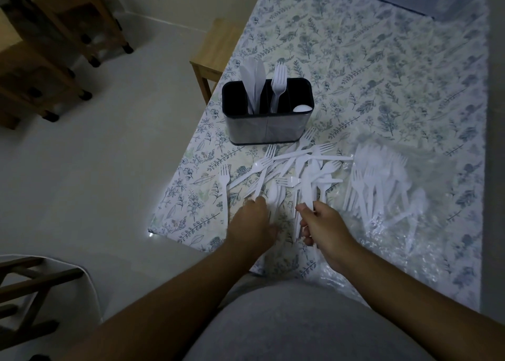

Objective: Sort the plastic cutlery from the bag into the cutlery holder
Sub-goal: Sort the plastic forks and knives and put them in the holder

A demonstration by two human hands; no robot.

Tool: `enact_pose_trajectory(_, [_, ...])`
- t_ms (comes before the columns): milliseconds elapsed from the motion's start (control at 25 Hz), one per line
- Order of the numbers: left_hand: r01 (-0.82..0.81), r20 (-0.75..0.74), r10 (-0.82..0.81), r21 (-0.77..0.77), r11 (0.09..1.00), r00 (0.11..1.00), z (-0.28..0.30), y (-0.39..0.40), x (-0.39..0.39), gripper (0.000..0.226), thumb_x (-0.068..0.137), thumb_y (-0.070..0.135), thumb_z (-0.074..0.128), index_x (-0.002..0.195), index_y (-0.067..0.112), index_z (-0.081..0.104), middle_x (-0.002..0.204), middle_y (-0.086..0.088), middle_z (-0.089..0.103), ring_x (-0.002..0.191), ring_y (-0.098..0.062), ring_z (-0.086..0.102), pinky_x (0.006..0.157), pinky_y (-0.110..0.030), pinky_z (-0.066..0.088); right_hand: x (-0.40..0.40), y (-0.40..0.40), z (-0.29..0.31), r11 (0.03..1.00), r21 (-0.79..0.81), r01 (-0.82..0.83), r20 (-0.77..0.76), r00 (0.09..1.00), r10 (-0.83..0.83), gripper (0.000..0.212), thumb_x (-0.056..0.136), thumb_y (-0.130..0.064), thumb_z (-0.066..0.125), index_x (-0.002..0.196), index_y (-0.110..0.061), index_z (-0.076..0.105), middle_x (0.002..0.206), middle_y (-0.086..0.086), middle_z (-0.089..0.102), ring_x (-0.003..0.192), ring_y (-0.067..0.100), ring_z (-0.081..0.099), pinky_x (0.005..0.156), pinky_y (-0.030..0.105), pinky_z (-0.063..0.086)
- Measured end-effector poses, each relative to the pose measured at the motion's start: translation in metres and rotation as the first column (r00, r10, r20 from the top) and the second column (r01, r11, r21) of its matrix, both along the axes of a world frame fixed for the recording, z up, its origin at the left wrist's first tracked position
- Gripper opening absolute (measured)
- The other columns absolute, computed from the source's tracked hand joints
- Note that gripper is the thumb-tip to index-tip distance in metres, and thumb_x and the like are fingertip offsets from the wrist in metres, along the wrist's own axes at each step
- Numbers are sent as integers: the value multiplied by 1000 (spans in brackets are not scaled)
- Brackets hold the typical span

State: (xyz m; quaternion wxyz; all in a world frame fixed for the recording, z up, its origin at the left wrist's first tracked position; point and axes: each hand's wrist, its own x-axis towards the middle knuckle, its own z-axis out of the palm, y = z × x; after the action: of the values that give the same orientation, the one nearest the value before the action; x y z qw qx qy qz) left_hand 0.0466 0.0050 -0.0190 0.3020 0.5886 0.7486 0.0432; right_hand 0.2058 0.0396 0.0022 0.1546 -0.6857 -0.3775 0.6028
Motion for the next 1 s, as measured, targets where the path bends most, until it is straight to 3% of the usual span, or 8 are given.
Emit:
enact_pose_trajectory(160, [-6, 8, 7, -40, 999, 1000, 8, 14, -6, 28, 82, 31, 73, 97, 11, 60, 88, -6, 64, 81, -24, 64, 61, -28, 44, 4, -1, -3, 996, -68, 65, -75, 995, -70, 28, 102, -28, 55, 100, -1, 61, 78, 8, 53, 64, 19, 47, 57, 33, 43])
enact_pose_trajectory(360, [-145, 236, 147, -25, 989, 960, 15, 3, -9, 24, 79, 22, 77, 63, 20, 59, 57, 6, 55, 52, -6, 50, 52, -20, 40, -2, -4, -2, 986, -128, 104, -244, 961, -133, 19, 99, -26, 62, 107, -9, 64, 93, 14, 64, 81, 24, 64, 74, 38, 58])
enact_pose_trajectory(480, [-87, 378, 60, 53, 995, 924, 29, -2, 5, 14, 85, 27, 72, 72, 21, 71, 62, 7, 67, 57, -2, 62, 53, -15, 44, -11, -8, -3, 981, -177, 81, -354, 925, -140, 31, 96, -32, 67, 115, -8, 63, 109, 17, 74, 99, 27, 72, 89, 45, 57])
enact_pose_trajectory(600, [-42, 471, -18, 117, 992, 882, 41, -5, 11, 14, 87, 29, 64, 88, 20, 75, 70, 3, 72, 65, -10, 67, 61, -28, 54, -13, -7, -5, 977, -179, 118, -304, 938, -169, 34, 99, -38, 60, 114, -7, 60, 108, 19, 74, 94, 29, 71, 86, 51, 56])
enact_pose_trajectory(720, [-99, 319, 37, 179, 979, 947, 31, 6, -2, 19, 90, 25, 64, 104, 15, 72, 90, 1, 69, 77, -12, 65, 70, -31, 58, -5, -3, -7, 989, -108, 97, -180, 977, -115, 29, 100, -42, 55, 110, -15, 60, 93, 10, 72, 77, 25, 69, 75, 47, 59])
enact_pose_trajectory(840, [-8, 117, -16, 202, 979, 993, 14, 24, -15, 33, 94, 17, 59, 127, 11, 63, 119, -8, 59, 106, -21, 59, 85, -34, 56, 2, -5, -5, 994, -80, 74, -113, 990, -83, 28, 101, -39, 54, 108, -12, 59, 74, 5, 55, 52, 16, 45, 47, 28, 40])
enact_pose_trajectory(920, [39, 19, -43, 155, 987, 999, 6, 33, -22, 44, 96, 19, 56, 139, 11, 53, 128, -10, 55, 117, -25, 53, 92, -36, 53, 5, -6, 0, 995, -77, 63, -78, 995, -69, 28, 99, -38, 58, 99, -11, 56, 70, 5, 53, 50, 14, 41, 43, 24, 33])
enact_pose_trajectory(1000, [11, -33, -6, 155, 988, 999, 1, 37, -27, 43, 95, 17, 57, 138, 10, 54, 126, -12, 55, 114, -25, 55, 91, -38, 54, 8, -5, 2, 994, -75, 81, -74, 994, -86, 28, 98, -37, 61, 92, -11, 53, 68, 5, 52, 49, 13, 42, 42, 23, 31])
